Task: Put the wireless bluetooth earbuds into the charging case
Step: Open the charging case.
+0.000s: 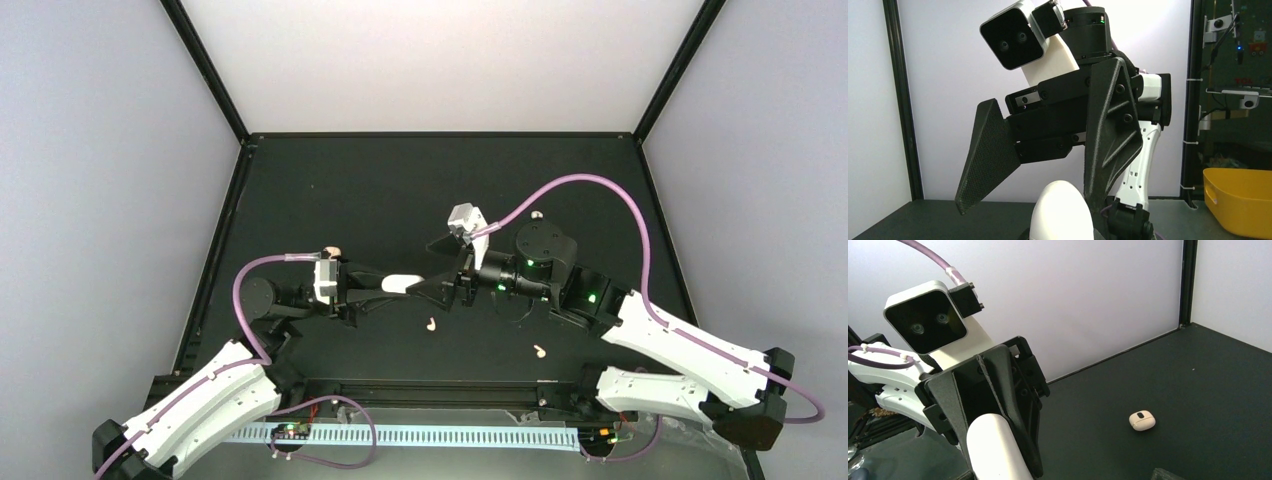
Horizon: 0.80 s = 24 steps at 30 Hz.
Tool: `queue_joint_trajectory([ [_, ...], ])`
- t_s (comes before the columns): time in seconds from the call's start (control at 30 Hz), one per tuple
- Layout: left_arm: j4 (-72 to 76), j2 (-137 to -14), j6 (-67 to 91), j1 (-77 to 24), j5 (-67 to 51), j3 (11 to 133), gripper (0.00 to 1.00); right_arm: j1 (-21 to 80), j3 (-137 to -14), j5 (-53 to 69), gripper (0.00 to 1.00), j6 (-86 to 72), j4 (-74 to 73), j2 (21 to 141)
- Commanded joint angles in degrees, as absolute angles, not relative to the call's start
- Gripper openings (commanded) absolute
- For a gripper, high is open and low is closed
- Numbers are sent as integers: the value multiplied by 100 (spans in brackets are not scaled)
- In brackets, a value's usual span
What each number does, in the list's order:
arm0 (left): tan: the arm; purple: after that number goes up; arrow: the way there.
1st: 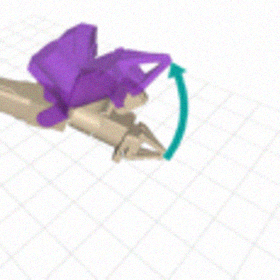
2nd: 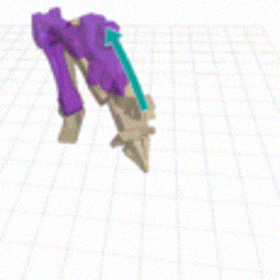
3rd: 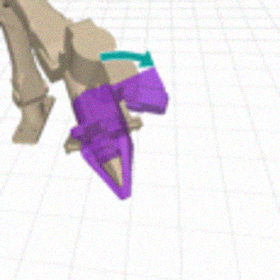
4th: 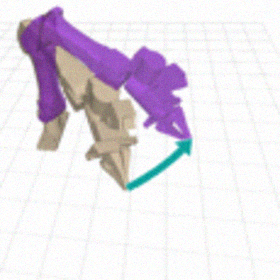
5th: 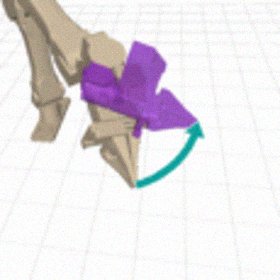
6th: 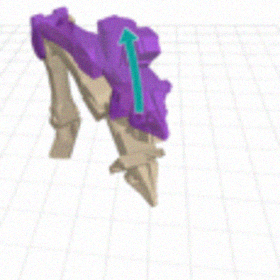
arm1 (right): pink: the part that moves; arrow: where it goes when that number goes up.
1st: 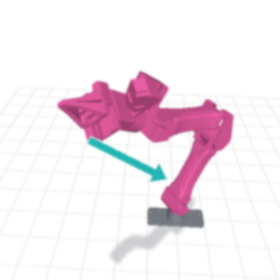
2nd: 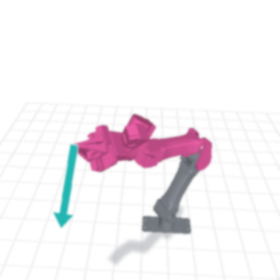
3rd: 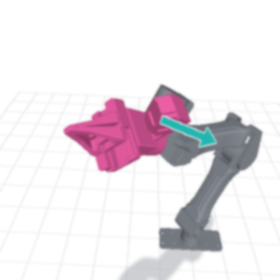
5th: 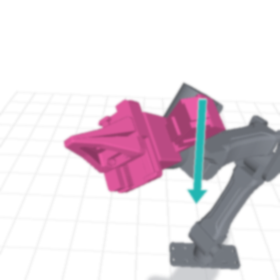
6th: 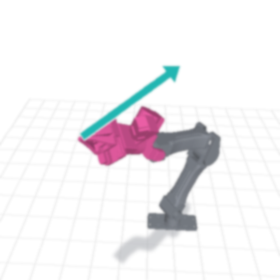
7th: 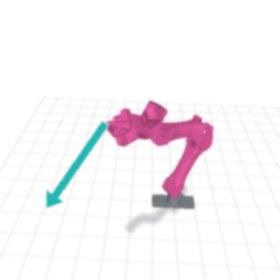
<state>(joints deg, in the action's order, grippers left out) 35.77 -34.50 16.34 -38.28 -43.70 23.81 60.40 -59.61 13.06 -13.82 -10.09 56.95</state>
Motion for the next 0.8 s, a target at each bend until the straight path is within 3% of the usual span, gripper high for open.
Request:
queue_joint_trajectory([
  [0.0, 3545, -3440, 1460, -3832, -4474, 2619, 2, 6018, -6116, 1340, 93, -1265, -1122, 5711],
  [0.77, 2961, -3240, 1169, -3832, -4370, 2609, 2, 6029, -5915, 836, 93, -483, -1898, 5369],
])
